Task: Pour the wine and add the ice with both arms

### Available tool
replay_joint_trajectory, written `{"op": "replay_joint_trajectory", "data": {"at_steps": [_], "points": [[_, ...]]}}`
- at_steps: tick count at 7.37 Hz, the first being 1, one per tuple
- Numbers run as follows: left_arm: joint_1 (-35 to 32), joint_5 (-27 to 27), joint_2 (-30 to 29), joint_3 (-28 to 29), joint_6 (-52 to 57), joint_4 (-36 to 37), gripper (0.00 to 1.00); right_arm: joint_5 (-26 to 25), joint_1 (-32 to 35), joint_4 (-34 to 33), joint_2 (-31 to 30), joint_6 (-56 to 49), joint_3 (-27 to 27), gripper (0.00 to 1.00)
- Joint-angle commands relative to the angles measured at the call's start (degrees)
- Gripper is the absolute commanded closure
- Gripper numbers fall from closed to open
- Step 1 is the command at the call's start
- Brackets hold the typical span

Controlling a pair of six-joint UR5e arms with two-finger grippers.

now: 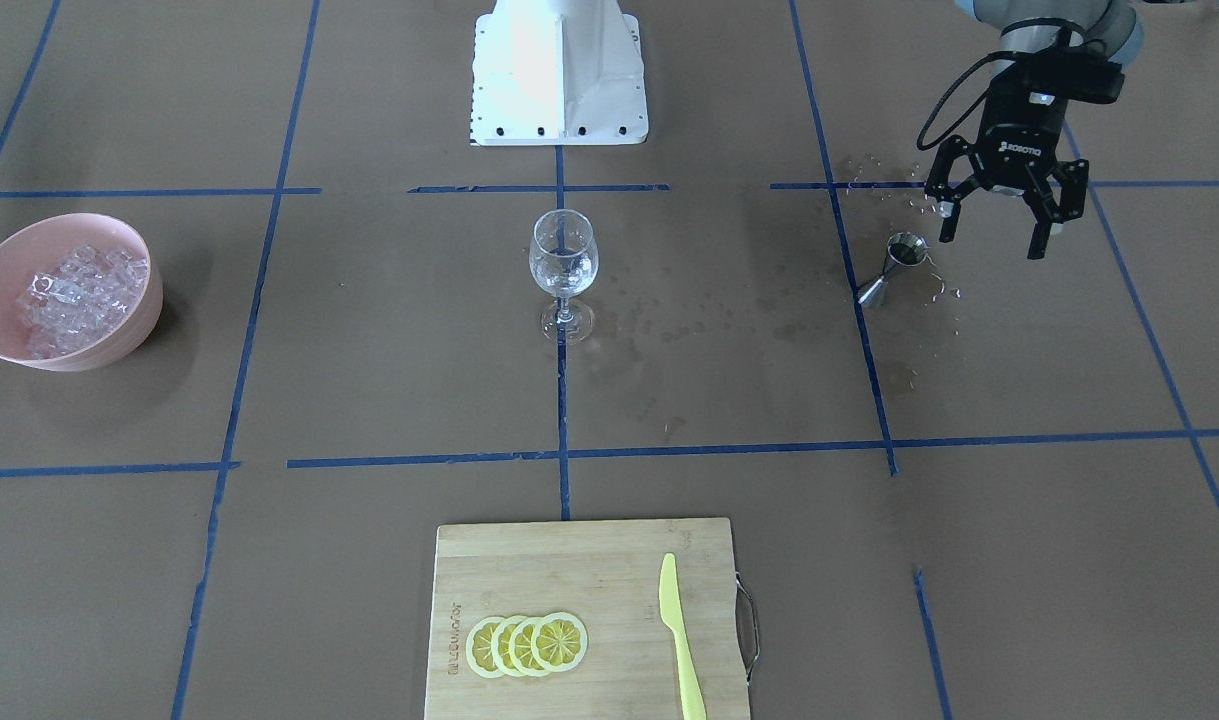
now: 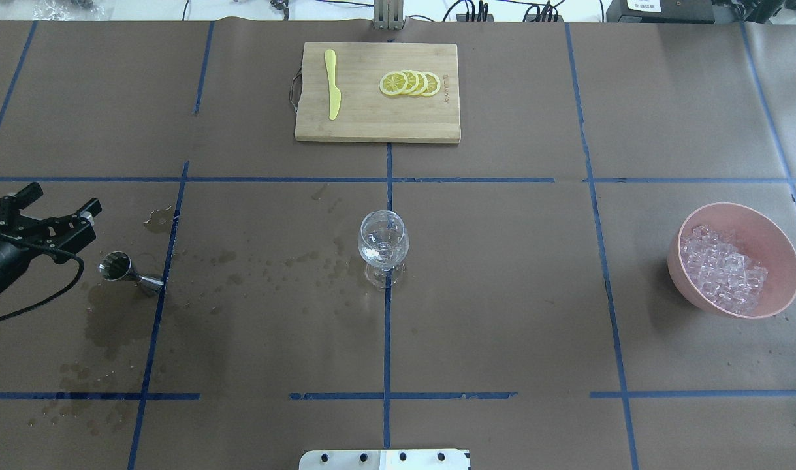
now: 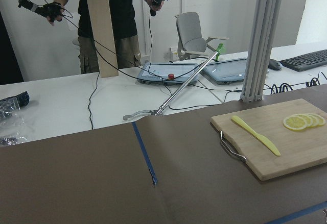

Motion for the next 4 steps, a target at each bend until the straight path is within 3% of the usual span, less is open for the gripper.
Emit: {"op": "replay_joint_trajectory", "data": {"at_steps": [1,4], "points": [[8.47,11.07,-0.3,3.98,-5.18,-0.24,0.0,0.0,-0.07,0.0,0.07,-0.01,-0.06,0.0],[14.55,18.56,-2.57,5.99,-6.7,-0.32,0.0,0.0,0.01,0.0,0.07,-0.01,-0.06,0.0]]}}
